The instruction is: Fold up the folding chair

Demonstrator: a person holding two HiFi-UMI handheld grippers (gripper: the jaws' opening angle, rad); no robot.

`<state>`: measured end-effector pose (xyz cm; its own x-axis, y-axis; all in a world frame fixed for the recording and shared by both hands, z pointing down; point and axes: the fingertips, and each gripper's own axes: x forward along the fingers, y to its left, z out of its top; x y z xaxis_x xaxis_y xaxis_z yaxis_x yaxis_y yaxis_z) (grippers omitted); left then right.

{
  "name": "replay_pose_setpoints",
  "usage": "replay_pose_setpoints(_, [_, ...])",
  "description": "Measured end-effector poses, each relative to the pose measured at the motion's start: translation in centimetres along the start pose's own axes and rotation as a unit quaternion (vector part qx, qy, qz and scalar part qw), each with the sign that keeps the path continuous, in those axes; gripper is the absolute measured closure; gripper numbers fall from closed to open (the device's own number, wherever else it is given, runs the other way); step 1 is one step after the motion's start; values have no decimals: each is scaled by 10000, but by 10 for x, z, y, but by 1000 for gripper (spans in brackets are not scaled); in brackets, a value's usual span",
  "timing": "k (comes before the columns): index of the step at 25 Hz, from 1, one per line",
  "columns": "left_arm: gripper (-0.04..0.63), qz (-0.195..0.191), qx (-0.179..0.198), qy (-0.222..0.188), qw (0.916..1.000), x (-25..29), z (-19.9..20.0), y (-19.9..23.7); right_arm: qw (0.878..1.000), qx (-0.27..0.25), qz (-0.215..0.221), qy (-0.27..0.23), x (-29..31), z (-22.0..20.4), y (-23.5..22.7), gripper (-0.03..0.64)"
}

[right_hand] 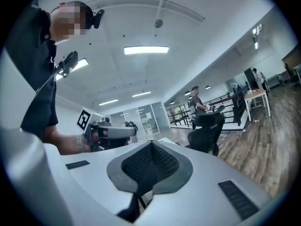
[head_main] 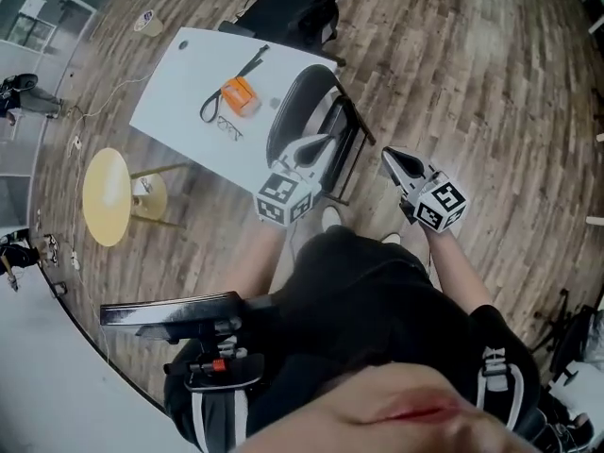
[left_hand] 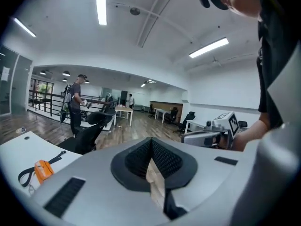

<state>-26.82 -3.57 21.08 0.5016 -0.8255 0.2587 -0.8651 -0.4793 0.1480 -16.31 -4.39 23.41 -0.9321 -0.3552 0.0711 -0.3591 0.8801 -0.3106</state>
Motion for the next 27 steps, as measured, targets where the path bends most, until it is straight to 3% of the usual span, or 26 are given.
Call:
replay_pose_setpoints(6, [591,-76,196,-390,9990,-13,21,-65,9978,-485,408,-186,-32,53,50,607])
replay_pose_setpoints(19, [591,-81,65,-510,9986,-27,6,-81,9945,-801,652,-148,-33,46,82,607])
replay_pose_setpoints(27, [591,-51,263,-501,9984,-26,6,-81,9948,-777,650,-115,-28,44,77,607])
